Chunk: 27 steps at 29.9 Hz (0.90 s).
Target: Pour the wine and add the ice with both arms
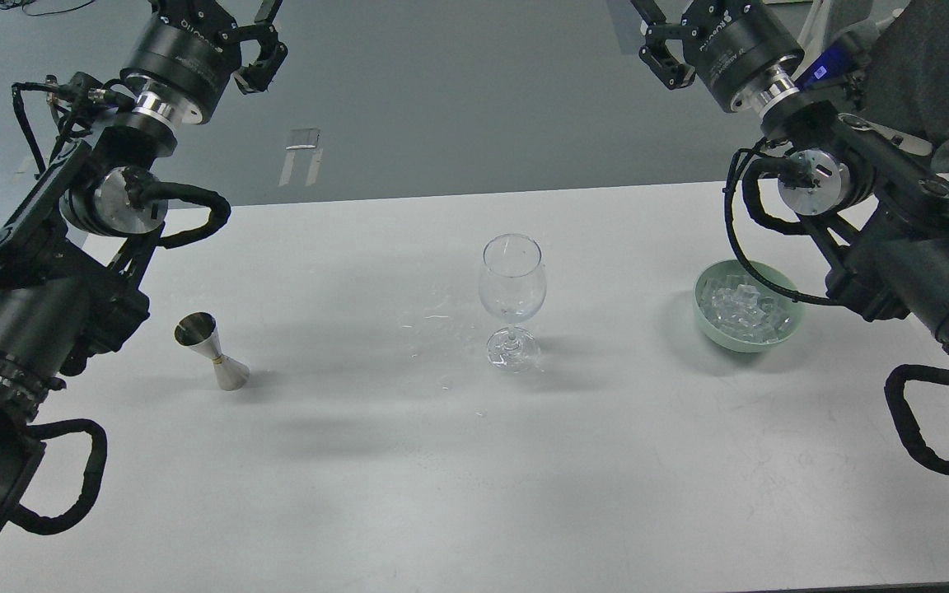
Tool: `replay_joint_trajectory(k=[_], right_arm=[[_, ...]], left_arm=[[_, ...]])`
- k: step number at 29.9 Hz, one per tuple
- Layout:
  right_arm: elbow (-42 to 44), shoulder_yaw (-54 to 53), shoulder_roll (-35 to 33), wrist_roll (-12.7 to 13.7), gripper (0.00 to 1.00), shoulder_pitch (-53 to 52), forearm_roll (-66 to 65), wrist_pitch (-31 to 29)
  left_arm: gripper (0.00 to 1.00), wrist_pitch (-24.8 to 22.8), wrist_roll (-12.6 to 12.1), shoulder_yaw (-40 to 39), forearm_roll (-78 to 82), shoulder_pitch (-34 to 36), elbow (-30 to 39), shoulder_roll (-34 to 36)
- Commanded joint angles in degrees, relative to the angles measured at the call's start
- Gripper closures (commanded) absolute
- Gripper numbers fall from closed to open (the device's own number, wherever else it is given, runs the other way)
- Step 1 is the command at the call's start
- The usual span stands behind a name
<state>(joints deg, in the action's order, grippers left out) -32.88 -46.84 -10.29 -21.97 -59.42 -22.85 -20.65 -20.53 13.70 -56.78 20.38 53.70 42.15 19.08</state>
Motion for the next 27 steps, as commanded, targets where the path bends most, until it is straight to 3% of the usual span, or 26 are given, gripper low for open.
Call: replay_joint_trajectory(k=[1,17,20,22,27], right_arm=[[0.01,0.00,0.00,-0.09,0.00,0.01,0.00,0.00],[-0.07,-0.09,0.27,-0.10,0.00,-0.25,0.00,0.09],[-0.07,-0.09,0.27,-0.10,0.00,-0.25,0.00,0.09],[0.01,0.00,0.18,-0.10,0.00,-0.17,0.00,0.09],[0.01,0.00,0.18,-0.10,0.00,-0.17,0.00,0.00]], left_arm=[[0.02,-0.03,-0.08,0.00,-0.08,0.00,0.48,0.08],[0.02,0.05,-0.16,0.18,-0.17,-0.09,1.80,0.52],[0.02,-0.03,-1.48,-0.35,-0.26,-0.09,1.88,0.61],[0.02,0.05,-3.93,-0.61,-0.52,-0.18,2.67,0.96],[0.02,0.58,-5.26,-0.70,-3.07,-1.76,5.57,3.24]])
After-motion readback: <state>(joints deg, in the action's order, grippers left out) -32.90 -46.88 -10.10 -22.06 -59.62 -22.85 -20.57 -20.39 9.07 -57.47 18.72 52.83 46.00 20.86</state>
